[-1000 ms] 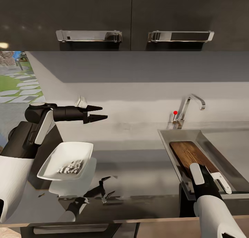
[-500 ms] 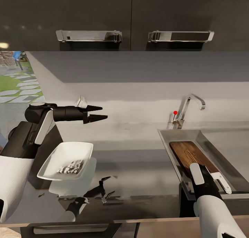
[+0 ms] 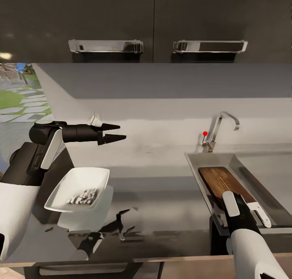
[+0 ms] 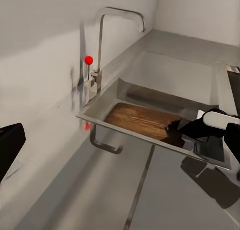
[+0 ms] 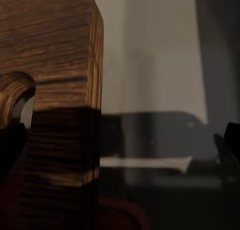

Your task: In the kitchen, take the Vidalia onion out of the sink, dice it on the chopping board with the paring knife, put the diced onion into the bowl on the countertop, then place both the paring knife and the chopping board into the sink.

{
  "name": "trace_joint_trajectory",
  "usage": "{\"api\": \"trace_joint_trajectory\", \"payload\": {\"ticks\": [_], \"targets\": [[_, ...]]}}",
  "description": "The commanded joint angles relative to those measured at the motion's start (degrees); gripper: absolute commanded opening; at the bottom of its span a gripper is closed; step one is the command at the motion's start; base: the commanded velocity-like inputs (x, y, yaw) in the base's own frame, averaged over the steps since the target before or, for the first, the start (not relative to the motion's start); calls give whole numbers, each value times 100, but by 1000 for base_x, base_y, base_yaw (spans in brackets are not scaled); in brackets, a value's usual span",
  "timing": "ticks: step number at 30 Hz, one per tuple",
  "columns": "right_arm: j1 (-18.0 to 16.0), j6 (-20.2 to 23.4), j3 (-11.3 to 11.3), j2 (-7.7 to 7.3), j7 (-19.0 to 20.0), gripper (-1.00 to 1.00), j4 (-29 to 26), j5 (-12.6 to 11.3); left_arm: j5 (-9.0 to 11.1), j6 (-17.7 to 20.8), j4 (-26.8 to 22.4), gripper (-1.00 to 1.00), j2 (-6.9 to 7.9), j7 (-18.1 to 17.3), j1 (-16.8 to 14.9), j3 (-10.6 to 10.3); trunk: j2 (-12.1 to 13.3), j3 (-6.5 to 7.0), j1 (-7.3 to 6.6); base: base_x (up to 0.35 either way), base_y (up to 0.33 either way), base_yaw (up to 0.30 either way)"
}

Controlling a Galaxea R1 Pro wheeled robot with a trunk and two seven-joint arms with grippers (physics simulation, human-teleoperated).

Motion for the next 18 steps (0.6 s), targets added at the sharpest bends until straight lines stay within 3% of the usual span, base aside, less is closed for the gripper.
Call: {"api": "trace_joint_trajectory", "payload": {"ticks": [1, 18], "targets": [[-2, -28, -5, -2, -51, 100, -10, 14, 33, 40, -1, 100, 6, 8, -5, -9, -5, 2, 0, 0, 0, 0], [-2, -23, 193, -2, 91, 100, -18, 1, 33, 40, 0, 100, 6, 8, -5, -9, -5, 153, 0, 0, 0, 0]]}}
